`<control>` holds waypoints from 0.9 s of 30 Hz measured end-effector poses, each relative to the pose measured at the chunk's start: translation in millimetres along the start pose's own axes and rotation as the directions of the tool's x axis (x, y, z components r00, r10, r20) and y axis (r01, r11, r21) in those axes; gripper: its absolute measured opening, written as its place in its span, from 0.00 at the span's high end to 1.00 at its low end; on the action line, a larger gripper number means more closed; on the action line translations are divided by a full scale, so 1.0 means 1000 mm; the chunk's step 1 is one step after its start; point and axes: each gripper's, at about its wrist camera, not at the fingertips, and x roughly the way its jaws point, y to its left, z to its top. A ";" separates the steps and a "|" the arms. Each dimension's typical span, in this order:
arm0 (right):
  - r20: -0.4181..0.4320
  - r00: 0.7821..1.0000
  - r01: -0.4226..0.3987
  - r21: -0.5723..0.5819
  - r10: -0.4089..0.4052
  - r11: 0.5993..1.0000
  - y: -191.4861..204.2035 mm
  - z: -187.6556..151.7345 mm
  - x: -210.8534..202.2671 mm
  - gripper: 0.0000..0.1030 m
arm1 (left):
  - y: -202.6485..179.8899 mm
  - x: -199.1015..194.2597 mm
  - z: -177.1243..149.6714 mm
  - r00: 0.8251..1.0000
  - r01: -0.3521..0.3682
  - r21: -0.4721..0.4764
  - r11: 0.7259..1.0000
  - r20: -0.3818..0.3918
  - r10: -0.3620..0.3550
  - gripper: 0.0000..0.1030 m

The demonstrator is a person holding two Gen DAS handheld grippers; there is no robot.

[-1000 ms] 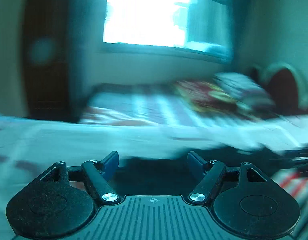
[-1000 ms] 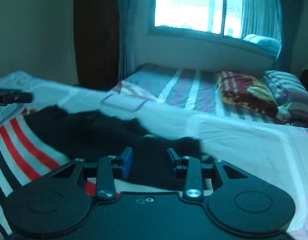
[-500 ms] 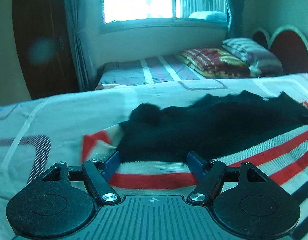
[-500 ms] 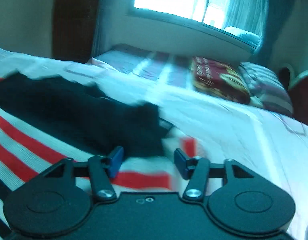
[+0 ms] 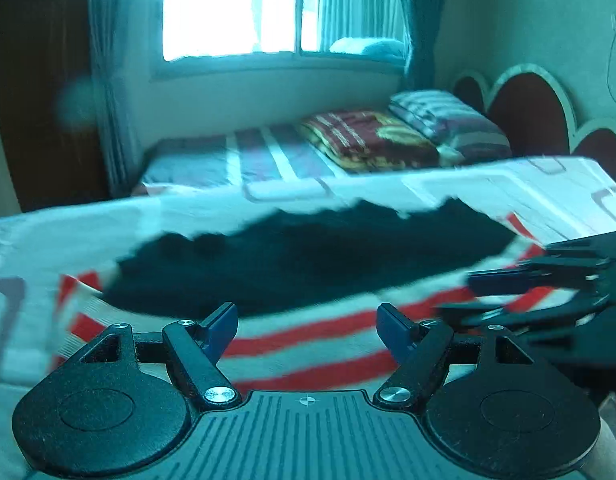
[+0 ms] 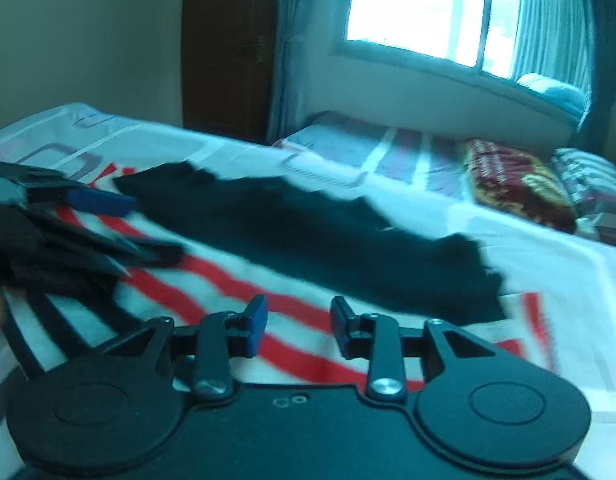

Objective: Fold small clothes
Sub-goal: 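Smooth the folded sweater flat with both tools open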

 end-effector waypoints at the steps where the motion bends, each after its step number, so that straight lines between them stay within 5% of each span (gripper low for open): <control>1: -0.026 0.999 0.021 -0.012 -0.021 1.000 0.003 -0.002 0.006 0.68 | -0.003 0.002 -0.004 1.000 -0.023 0.009 1.000 -0.020 0.023 0.26; 6: -0.017 0.993 0.119 -0.043 -0.120 0.992 -0.027 -0.018 -0.017 0.66 | 0.038 -0.016 -0.026 0.995 -0.096 -0.024 0.995 -0.026 0.096 0.19; 7: -0.024 0.989 0.143 -0.013 -0.144 0.990 -0.044 -0.025 -0.025 0.72 | 0.054 -0.023 -0.032 0.993 -0.118 -0.040 0.992 -0.027 0.117 0.19; 8: -0.045 0.981 0.188 0.012 -0.187 0.982 -0.059 -0.032 -0.030 0.92 | 0.070 -0.027 -0.038 0.992 -0.123 -0.057 0.991 -0.029 0.121 0.19; 10: -0.055 0.976 0.212 0.053 -0.209 0.976 -0.085 -0.046 -0.037 0.97 | 0.094 -0.029 -0.044 0.996 -0.085 -0.101 0.991 -0.022 0.083 0.19; 12: -0.060 0.982 0.182 0.087 -0.177 0.979 -0.091 -0.045 -0.043 0.97 | 0.093 -0.031 -0.040 0.996 -0.084 -0.086 0.993 -0.032 0.081 0.19; 13: -0.051 0.978 0.204 0.073 -0.200 0.976 -0.086 -0.041 -0.047 0.90 | 0.087 -0.034 -0.036 0.994 -0.103 -0.084 0.991 -0.031 0.101 0.19; 14: -0.016 0.974 0.227 0.078 -0.227 0.971 -0.079 -0.037 -0.054 0.72 | 0.078 -0.041 -0.032 0.995 -0.102 -0.089 0.991 -0.010 0.101 0.19; 15: 0.034 0.977 0.208 0.097 -0.213 0.973 -0.072 -0.034 -0.065 0.69 | 0.071 -0.044 -0.029 0.997 -0.073 -0.093 0.993 0.017 0.075 0.19; 18: 0.059 0.992 0.103 0.144 -0.113 0.984 -0.040 -0.028 -0.070 0.71 | 0.029 -0.052 -0.027 0.999 -0.030 -0.035 0.999 0.042 0.032 0.19; 21: 0.027 0.999 0.032 0.071 -0.034 0.997 0.008 -0.032 -0.055 0.77 | -0.004 -0.046 -0.032 1.000 0.001 -0.008 1.000 0.019 -0.001 0.19; 24: -0.020 0.998 0.053 0.006 -0.053 0.999 0.038 -0.040 -0.039 0.77 | -0.014 -0.041 -0.045 1.000 -0.019 0.002 1.000 -0.020 0.019 0.19; 27: -0.004 0.995 0.102 -0.014 -0.102 0.995 0.026 -0.048 -0.048 0.73 | 0.004 -0.052 -0.054 0.999 -0.040 0.000 0.999 0.000 0.040 0.19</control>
